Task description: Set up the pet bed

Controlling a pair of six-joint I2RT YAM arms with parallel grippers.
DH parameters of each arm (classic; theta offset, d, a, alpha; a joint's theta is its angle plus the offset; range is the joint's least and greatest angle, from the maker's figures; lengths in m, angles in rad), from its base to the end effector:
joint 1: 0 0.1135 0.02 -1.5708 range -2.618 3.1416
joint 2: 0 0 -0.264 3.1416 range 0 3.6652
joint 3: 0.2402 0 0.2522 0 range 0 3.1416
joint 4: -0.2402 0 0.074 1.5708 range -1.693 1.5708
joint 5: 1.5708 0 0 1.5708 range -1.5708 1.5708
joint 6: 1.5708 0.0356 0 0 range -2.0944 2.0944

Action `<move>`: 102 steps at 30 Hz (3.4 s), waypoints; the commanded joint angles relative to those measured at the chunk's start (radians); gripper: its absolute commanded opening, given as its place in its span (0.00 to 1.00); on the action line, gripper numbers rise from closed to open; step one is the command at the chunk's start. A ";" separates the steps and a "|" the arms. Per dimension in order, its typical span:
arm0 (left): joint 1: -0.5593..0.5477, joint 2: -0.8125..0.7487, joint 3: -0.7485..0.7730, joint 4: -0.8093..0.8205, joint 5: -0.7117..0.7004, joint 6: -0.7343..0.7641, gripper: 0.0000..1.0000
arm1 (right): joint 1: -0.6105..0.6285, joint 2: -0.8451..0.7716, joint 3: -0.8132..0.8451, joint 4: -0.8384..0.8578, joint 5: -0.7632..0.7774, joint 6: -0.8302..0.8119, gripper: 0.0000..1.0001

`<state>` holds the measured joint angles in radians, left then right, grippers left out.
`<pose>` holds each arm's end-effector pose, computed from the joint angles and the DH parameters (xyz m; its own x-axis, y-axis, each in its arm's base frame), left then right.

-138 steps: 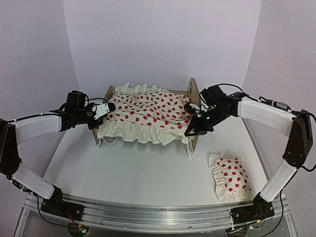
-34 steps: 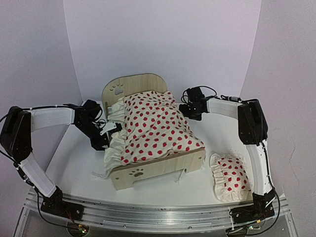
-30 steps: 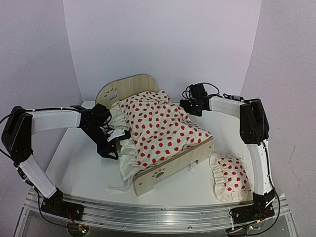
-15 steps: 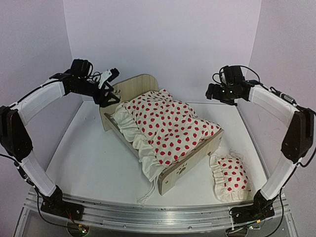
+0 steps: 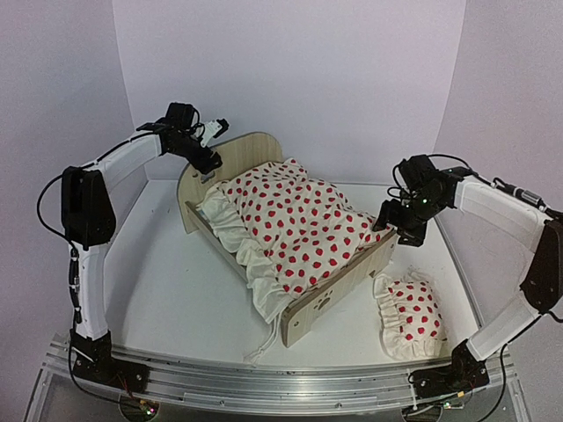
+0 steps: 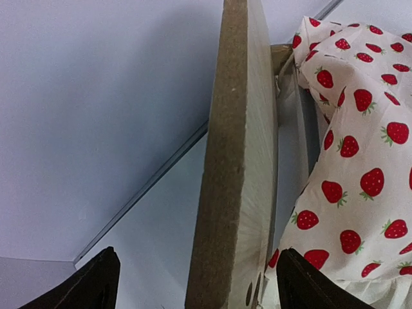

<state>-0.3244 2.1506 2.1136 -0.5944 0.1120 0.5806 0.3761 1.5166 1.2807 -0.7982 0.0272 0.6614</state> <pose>0.4726 -0.1631 0.3207 -0.2471 0.6582 -0.7111 0.6432 0.6603 0.3876 0.2923 0.1144 0.2840 -0.8483 0.3251 -0.4178 0.2114 0.9316 0.2956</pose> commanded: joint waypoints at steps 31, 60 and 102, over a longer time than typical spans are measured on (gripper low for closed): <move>-0.032 -0.884 -0.735 0.116 0.280 -0.031 0.61 | -0.026 0.690 0.943 0.039 -0.070 -0.352 0.75; -0.499 -0.293 -0.517 0.142 0.271 0.106 0.15 | 0.195 0.000 0.132 0.033 -0.263 -0.231 0.59; -0.321 -0.406 -0.527 0.269 0.115 -0.034 0.00 | 0.384 0.114 -0.114 0.425 -0.271 -0.337 0.32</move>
<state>-0.6518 1.8098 1.6055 -0.3717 0.2151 0.5499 0.7600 1.5937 1.1610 -0.4534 -0.2405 0.3065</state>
